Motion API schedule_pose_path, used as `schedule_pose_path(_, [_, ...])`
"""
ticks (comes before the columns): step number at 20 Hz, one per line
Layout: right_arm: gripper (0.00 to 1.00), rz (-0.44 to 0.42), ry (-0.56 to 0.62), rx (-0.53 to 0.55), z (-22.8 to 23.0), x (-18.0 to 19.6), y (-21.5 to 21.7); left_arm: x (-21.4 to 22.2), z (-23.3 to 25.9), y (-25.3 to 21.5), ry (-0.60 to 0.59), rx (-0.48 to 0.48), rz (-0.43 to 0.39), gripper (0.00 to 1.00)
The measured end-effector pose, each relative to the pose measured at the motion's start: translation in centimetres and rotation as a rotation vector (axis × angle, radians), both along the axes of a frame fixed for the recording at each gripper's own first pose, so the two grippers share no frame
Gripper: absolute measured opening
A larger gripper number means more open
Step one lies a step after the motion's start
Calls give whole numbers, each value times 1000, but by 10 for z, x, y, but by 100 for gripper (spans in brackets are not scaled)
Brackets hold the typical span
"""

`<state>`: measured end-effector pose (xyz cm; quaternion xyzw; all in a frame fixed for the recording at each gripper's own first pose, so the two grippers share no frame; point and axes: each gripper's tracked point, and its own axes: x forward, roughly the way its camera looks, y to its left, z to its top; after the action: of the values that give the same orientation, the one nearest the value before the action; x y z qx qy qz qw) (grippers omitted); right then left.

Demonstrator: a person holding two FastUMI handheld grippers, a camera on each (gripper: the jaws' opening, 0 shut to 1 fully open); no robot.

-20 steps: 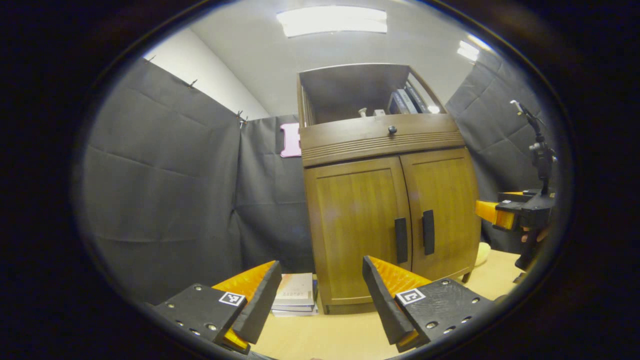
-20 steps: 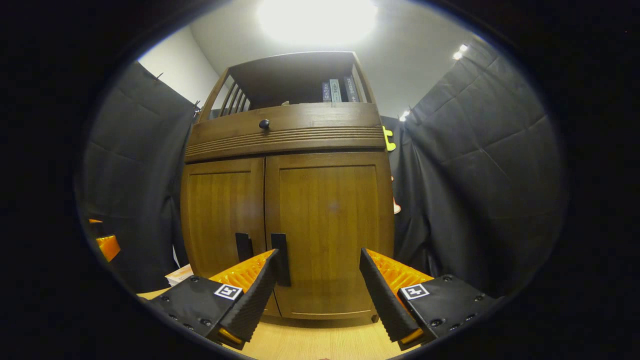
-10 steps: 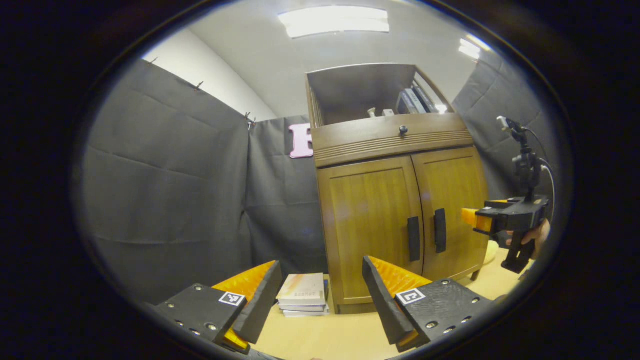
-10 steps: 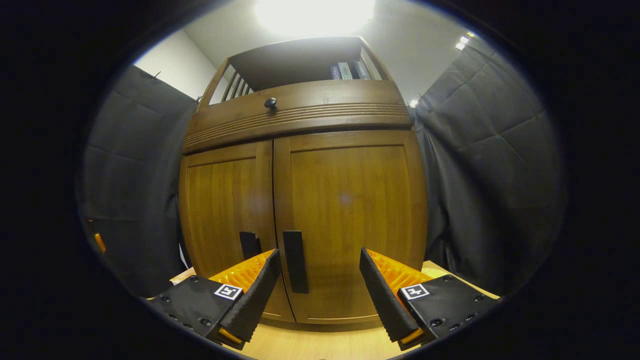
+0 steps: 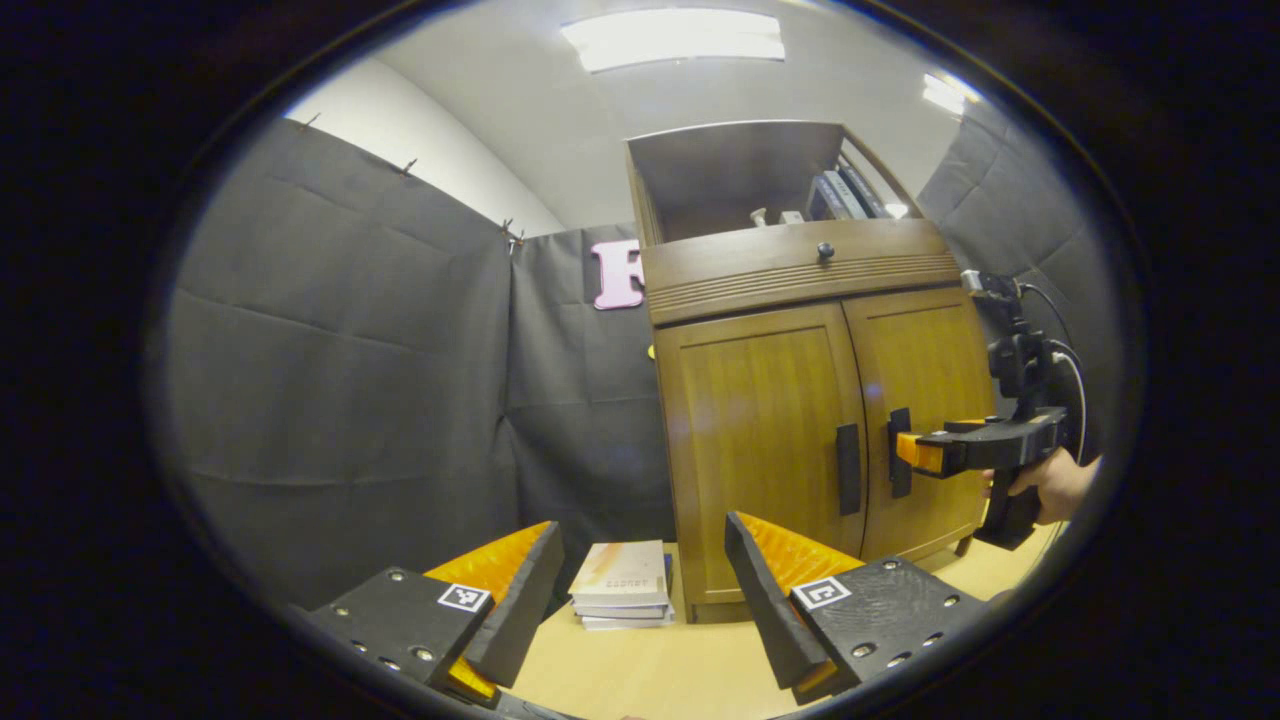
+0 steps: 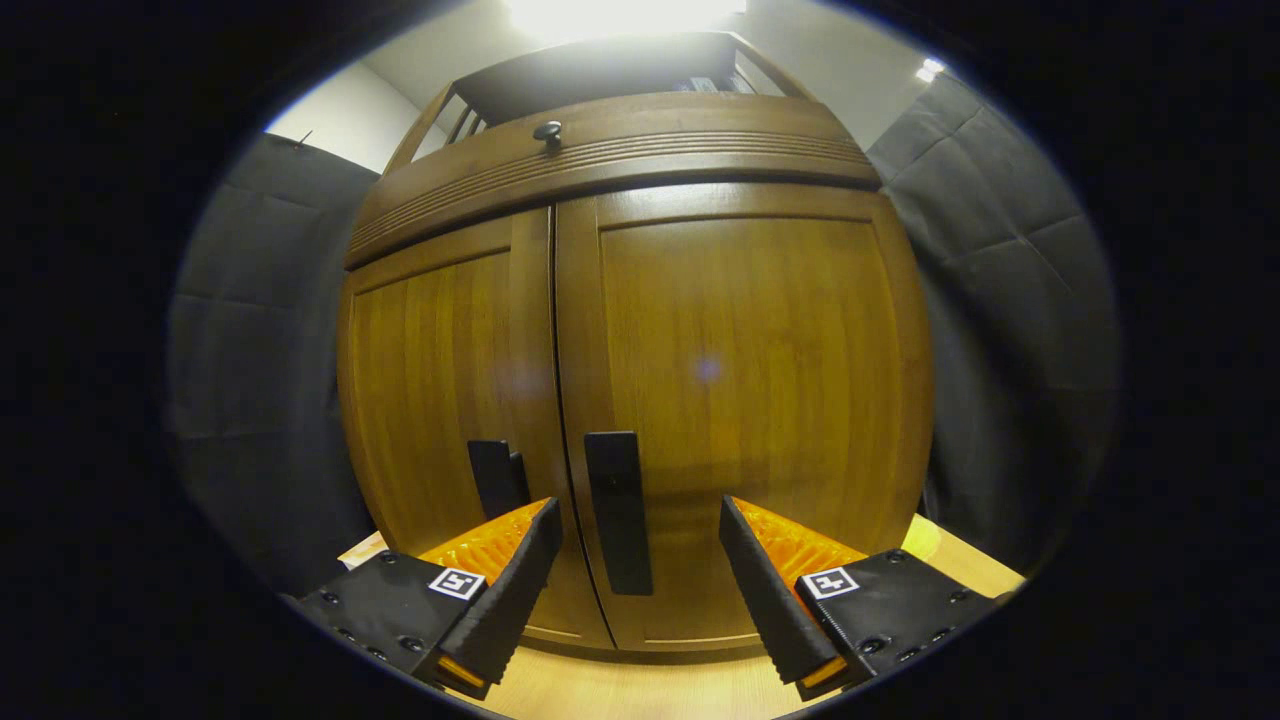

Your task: Open the right door of the double-door shoe cabinet with the right hand, and open the left door with the left hand.

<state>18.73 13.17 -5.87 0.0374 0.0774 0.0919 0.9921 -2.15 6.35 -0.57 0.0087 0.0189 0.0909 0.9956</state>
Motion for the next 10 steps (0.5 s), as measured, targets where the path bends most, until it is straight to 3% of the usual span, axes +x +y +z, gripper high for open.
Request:
schedule_pose_path(2, [95,3,12,-8,-3,9,5,0,-1,1,2,1,9,95])
schedule_pose_path(6, [80,8,57,6,-16,21,15,-2,-2,3,9,0,25,95])
schedule_pose_path(7, [75,14,72,11,-19,21,17,-2,-2,2,8,-1,28,95])
schedule_pose_path(8, [63,20,82,17,-23,24,20,-1,-1,3,7,-2,32,95])
schedule_pose_path(10, [51,13,91,9,-26,30,21,-2,-1,3,6,-6,37,95])
